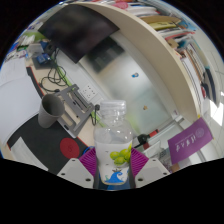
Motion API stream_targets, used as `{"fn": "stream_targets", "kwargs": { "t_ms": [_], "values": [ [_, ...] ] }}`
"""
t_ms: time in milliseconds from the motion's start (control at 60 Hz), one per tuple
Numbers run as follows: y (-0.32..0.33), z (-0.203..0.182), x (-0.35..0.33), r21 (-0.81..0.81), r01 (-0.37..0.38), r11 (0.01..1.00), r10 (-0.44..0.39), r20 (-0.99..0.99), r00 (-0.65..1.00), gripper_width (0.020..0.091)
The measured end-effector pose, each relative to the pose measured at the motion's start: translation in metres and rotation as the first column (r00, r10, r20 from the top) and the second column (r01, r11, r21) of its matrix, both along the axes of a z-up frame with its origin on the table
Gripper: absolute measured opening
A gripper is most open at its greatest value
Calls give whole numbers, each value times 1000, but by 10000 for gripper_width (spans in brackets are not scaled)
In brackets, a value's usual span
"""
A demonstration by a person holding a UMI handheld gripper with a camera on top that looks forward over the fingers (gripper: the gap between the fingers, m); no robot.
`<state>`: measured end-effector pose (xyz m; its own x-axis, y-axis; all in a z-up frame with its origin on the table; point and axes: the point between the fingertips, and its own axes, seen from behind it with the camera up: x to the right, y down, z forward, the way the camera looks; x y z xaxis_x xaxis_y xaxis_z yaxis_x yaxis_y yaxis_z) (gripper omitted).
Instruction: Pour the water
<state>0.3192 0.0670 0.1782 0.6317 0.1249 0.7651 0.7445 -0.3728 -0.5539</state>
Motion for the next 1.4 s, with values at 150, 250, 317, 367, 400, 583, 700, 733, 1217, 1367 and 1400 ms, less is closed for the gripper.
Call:
{"fn": "stream_targets", "kwargs": {
  "t_ms": [150, 250, 317, 367, 400, 583, 700, 733, 1217, 1367, 1400],
  "values": [
    [44, -5, -44, -64, -122, 990, 135, 279, 951, 415],
    [61, -17, -64, -121, -173, 978, 208, 429, 879, 414],
    [71, -21, -69, -162, -183, 970, 241, 517, 821, 415],
    [77, -24, -69, -190, -173, 966, 252, 572, 780, 414],
    [78, -28, -69, -210, -169, 963, 264, 609, 748, 413],
    [98, -17, -75, -238, -187, 953, 301, 805, 511, 415],
    [102, -23, -72, -286, -170, 943, 333, 838, 432, 414],
    [102, -24, -74, -295, -174, 940, 342, 842, 418, 417],
    [70, -20, -74, -79, -143, 987, 138, -68, 988, 415],
    [71, -38, -65, -22, -83, 996, 67, -410, 910, 415],
    [72, -44, -64, -19, -74, 997, 56, -478, 877, 415]
  ]
}}
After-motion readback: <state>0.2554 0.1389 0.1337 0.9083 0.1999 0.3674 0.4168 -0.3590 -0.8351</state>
